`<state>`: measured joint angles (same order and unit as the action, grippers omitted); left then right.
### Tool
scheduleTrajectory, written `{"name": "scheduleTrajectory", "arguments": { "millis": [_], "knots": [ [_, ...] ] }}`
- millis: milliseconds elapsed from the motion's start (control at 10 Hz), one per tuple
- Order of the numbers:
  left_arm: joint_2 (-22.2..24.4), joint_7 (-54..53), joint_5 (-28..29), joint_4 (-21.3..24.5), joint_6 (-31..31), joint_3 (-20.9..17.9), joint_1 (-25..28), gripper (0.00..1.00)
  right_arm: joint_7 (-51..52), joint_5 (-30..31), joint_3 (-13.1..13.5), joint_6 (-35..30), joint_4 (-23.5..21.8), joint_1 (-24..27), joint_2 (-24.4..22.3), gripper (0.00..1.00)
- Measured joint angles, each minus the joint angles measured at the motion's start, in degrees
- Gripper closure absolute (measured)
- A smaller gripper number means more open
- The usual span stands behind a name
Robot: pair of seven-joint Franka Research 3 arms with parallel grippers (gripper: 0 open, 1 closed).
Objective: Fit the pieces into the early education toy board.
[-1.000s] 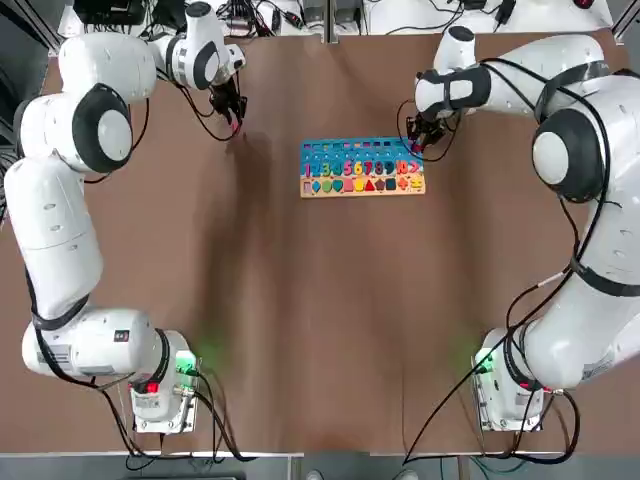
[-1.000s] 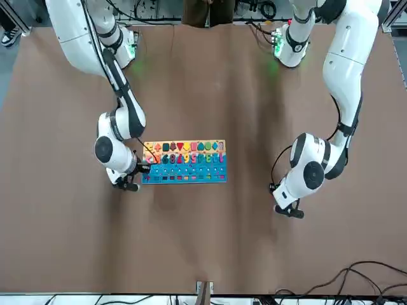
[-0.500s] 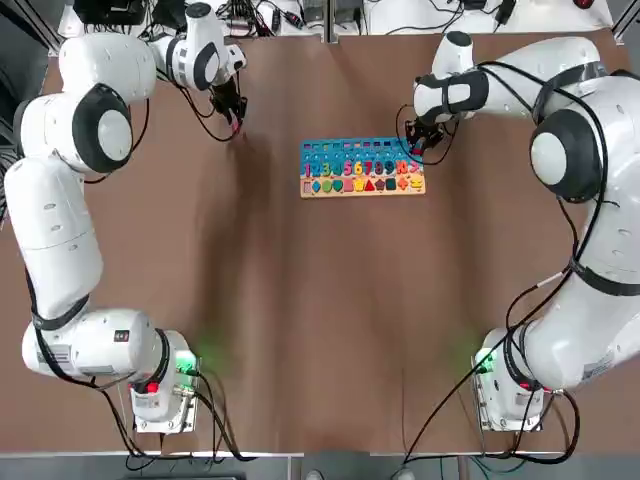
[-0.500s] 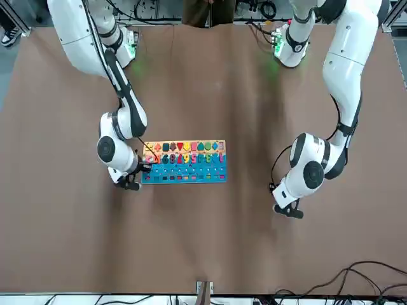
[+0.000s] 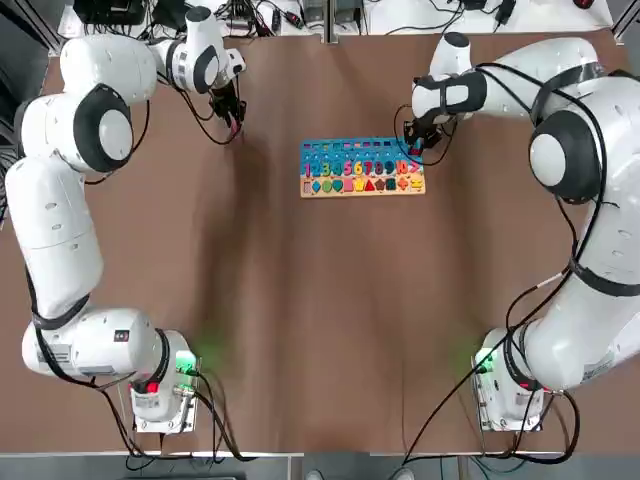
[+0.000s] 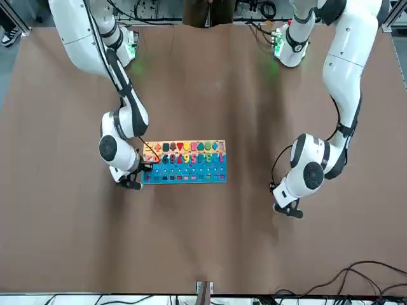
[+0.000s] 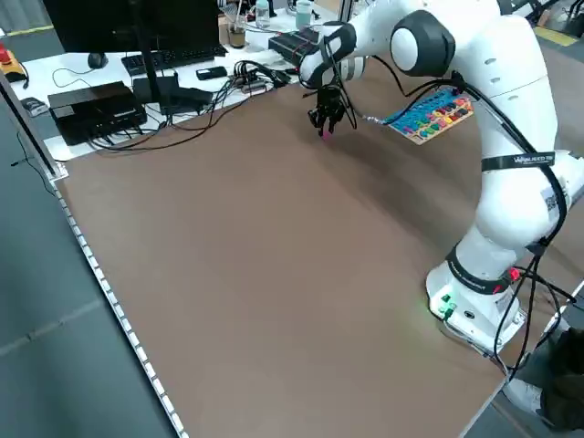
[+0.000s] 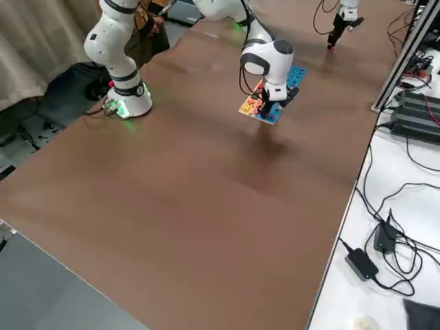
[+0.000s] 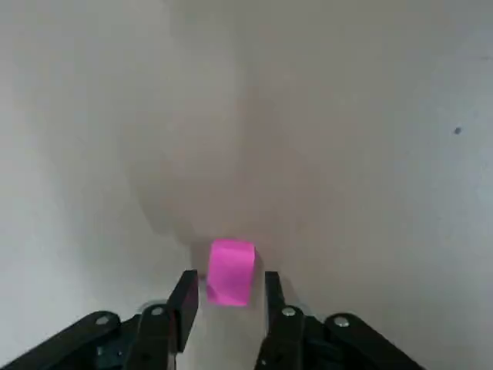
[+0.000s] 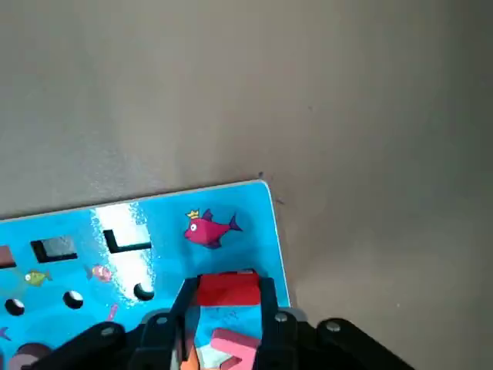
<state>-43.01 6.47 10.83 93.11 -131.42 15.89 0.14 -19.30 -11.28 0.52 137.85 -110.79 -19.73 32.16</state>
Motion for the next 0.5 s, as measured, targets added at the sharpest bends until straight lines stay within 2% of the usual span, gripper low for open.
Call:
{"name": "scheduleTrajectory", "arguments": {
  "millis": [500],
  "knots": [
    [-0.20,-0.03,0.00,-0.01,-1.26,0.00,-0.01,0.60,-0.17,-0.01,-0.01,0.74,-0.11,-0.15,0.12,0.64]
  ]
}}
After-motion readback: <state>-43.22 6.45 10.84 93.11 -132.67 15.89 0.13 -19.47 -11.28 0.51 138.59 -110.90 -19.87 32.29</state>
